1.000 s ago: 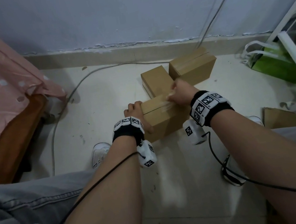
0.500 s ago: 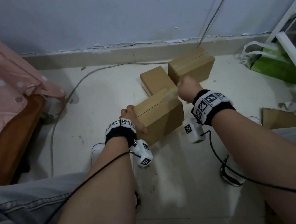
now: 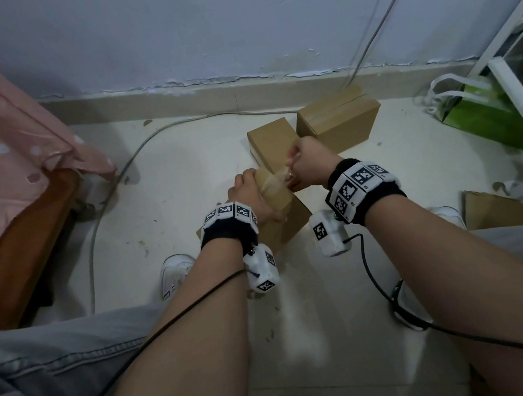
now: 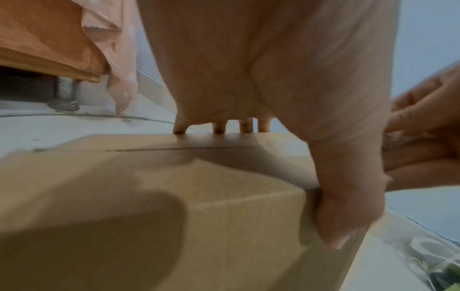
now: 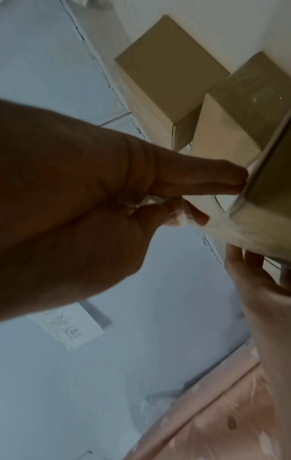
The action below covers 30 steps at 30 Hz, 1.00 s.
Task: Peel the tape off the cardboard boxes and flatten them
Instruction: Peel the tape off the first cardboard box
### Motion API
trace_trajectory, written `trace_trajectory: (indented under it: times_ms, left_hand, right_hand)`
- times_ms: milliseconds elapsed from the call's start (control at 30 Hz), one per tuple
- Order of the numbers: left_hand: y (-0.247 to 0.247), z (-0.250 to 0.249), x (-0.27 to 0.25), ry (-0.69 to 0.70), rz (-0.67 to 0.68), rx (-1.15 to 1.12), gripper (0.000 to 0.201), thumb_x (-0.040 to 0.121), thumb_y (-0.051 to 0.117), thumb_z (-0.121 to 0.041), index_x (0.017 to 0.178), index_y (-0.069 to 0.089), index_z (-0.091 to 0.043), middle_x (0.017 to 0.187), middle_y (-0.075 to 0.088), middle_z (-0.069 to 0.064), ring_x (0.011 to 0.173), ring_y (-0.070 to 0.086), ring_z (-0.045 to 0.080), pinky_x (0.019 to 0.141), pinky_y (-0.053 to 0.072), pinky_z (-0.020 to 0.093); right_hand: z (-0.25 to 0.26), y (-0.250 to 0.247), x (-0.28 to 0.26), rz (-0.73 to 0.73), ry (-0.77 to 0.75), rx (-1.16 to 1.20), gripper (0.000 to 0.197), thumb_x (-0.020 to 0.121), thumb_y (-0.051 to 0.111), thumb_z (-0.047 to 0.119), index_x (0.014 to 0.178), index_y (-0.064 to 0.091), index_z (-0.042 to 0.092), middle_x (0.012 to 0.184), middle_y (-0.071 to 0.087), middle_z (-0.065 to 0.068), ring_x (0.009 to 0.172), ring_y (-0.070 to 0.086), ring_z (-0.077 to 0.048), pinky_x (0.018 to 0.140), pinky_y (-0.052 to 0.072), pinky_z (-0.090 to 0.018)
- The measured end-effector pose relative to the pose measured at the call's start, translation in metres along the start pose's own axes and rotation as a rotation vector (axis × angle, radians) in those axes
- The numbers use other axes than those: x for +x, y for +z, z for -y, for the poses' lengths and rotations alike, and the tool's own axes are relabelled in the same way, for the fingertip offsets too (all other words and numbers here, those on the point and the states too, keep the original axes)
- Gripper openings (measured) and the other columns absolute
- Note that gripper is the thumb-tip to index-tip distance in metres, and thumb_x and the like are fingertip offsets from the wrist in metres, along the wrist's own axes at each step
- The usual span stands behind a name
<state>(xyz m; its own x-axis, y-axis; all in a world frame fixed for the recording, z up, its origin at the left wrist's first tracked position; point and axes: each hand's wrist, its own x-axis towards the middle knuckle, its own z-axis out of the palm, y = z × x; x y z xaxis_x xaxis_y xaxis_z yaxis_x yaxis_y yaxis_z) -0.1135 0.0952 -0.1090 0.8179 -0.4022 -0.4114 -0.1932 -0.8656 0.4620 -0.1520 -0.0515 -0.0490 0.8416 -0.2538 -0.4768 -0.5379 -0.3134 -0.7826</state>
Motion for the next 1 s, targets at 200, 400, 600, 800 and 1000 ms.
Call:
trace_trajectory:
  times_ms: [200, 400, 600, 800, 1000]
  left_hand:
    - [-0.006, -0.001, 0.004, 0.012, 0.004, -0.045, 0.113, 0.057, 0.09, -0.034, 0.147, 0.022, -0.021, 0.139, 0.036, 0.005, 0.127, 0.042, 0.03, 0.096, 0.045, 0.04]
    - [-0.007, -0.001, 0.002, 0.035, 0.045, 0.073, 0.115, 0.05, 0.089, -0.04, 0.144, 0.024, -0.028, 0.138, 0.038, 0.002, 0.125, 0.043, 0.029, 0.097, 0.045, 0.049]
    - [-0.008, 0.025, -0.003, -0.004, 0.053, 0.069, 0.114, 0.049, 0.091, -0.034, 0.141, 0.025, -0.023, 0.135, 0.039, 0.004, 0.121, 0.047, 0.029, 0.096, 0.046, 0.049]
    - [-0.011, 0.024, 0.002, 0.002, 0.036, -0.066, 0.114, 0.055, 0.091, -0.021, 0.145, 0.02, -0.018, 0.137, 0.037, 0.008, 0.123, 0.043, 0.028, 0.094, 0.049, 0.043]
    - [-0.013, 0.031, 0.002, -0.039, 0.031, -0.143, 0.112, 0.058, 0.09, -0.018, 0.144, 0.018, -0.018, 0.139, 0.034, 0.01, 0.124, 0.044, 0.031, 0.095, 0.048, 0.042]
  right_hand:
    - [-0.009, -0.008, -0.001, -0.133, 0.03, 0.096, 0.024, 0.094, 0.047, -0.006, 0.077, 0.051, 0.011, 0.077, 0.06, -0.011, 0.063, 0.063, -0.021, 0.07, 0.06, -0.037]
    - [-0.01, -0.006, 0.006, -0.233, 0.009, 0.027, 0.019, 0.094, 0.051, -0.006, 0.107, 0.051, 0.007, 0.097, 0.057, -0.007, 0.078, 0.068, -0.027, 0.062, 0.06, -0.036]
    - [-0.013, -0.037, 0.014, -0.403, 0.045, -0.036, 0.02, 0.089, 0.046, -0.001, 0.088, 0.051, 0.018, 0.098, 0.056, -0.005, 0.101, 0.062, -0.033, 0.091, 0.054, -0.051]
    - [-0.008, -0.047, 0.015, -0.312, 0.129, 0.065, 0.035, 0.101, 0.037, 0.013, 0.125, 0.056, -0.004, 0.094, 0.053, -0.01, 0.069, 0.051, -0.018, 0.063, 0.052, -0.032]
    - [-0.007, -0.042, 0.003, -0.154, 0.085, 0.118, 0.026, 0.094, 0.05, 0.031, 0.113, 0.057, 0.015, 0.114, 0.055, -0.002, 0.093, 0.049, -0.017, 0.084, 0.049, -0.037]
